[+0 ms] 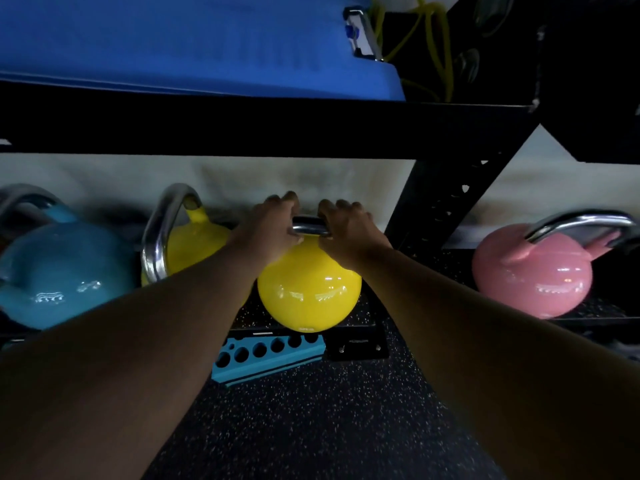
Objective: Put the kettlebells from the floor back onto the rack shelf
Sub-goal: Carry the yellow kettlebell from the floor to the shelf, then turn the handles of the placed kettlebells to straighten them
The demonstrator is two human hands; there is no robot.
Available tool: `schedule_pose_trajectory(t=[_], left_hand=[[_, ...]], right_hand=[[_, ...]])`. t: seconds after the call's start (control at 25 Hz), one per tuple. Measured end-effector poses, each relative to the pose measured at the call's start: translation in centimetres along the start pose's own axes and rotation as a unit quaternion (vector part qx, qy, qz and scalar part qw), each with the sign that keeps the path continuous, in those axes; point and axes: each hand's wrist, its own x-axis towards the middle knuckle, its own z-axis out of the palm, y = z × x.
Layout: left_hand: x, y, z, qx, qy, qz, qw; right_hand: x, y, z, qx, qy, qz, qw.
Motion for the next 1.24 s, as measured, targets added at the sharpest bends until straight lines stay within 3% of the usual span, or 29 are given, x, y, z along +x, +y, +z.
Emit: schedule_pose_trajectory(t=[0.28,0.4,0.72,0.92,1.24], left_hand=[[-4.0,4.5,-1.3,0.206,0.036,0.118,0.971],[-5.7,8.8,-1.2,0.214,0.044,0.129,0.967],[-5.7,33.2,6.0,0.221,0.037,0.240,0.945],[-6.0,49.2,10.5,0.207,-0.012,0.291,0.934],[-1.6,63.5,15.8,0.203,-0.027,0.299,0.932]], right_hand=[[-6.8,1.8,-3.9,0.030,0.046,-0.051,0.997],[-11.2,5.5,-6.4,0.020,0.047,-0.040,0.998],[-27.6,22.5,-16.1,-0.100,0.067,0.079,0.990],[-38.8,33.8,-22.6,-0.137,0.098,0.177,0.970],[-46.9,47.6,-28.8,-0.164,0.103,0.245,0.950]])
